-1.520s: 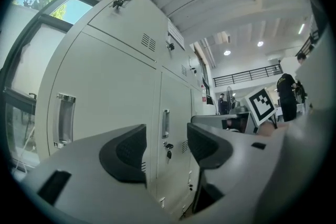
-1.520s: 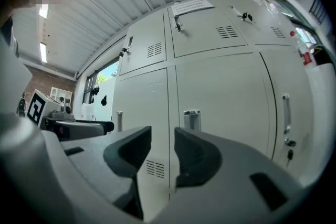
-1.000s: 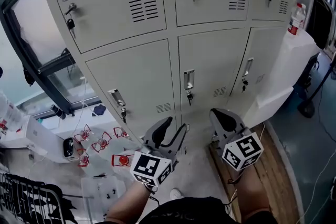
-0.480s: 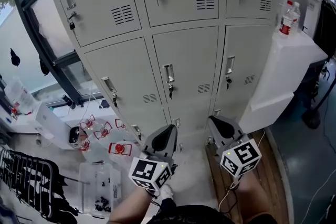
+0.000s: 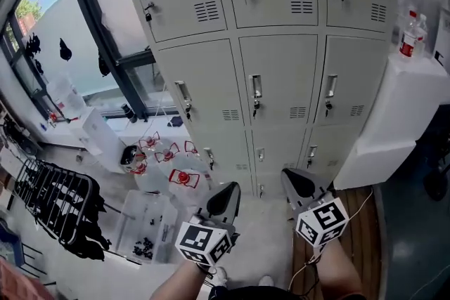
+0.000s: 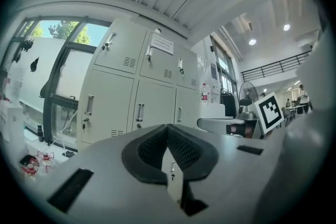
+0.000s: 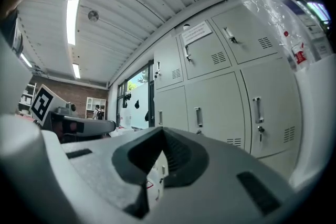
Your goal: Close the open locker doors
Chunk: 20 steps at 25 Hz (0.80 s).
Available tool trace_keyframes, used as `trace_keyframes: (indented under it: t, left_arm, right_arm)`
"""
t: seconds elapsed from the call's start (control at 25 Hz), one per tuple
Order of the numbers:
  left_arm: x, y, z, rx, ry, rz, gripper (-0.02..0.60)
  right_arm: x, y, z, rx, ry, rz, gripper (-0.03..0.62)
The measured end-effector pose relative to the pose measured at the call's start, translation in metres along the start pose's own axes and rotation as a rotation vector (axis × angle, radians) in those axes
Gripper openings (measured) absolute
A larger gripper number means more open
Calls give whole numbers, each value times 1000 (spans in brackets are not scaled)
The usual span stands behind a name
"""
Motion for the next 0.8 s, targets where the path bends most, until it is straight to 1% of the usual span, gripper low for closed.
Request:
trace_keyframes:
  t: [0.12, 0.24, 0.44, 0.56, 0.64, 0.8]
  left_arm:
    - [-6, -31, 12, 54, 2, 18, 3]
    - [-6, -66, 35, 112, -3, 19, 3]
    - [-5, -130, 74, 175, -16, 2, 3]
    - [-4, -168, 97, 176, -30, 0, 3]
    - [-1, -190, 110, 164, -36, -8, 3]
    - [2, -220, 122, 103, -38, -21, 3]
  right_arm:
    - [-4, 9, 26, 45, 17, 4, 1]
    - [-4, 23, 57, 82, 23, 3, 2]
    - [-7, 37, 128, 117, 9, 14, 2]
    - [-6, 40, 172, 109, -1, 21, 2]
    - [-2, 38, 196, 87, -13, 16, 2]
    - [2, 26, 230, 15, -24, 6, 2]
Point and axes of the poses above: the fingertips, and each gripper's own axes: y forward along the fingers, z to its left, x out of its top, the point moved 2 cm from there along -y, backward along the fingers, and after that the axes turned 3 degrees about z, right-handed, at the moved point
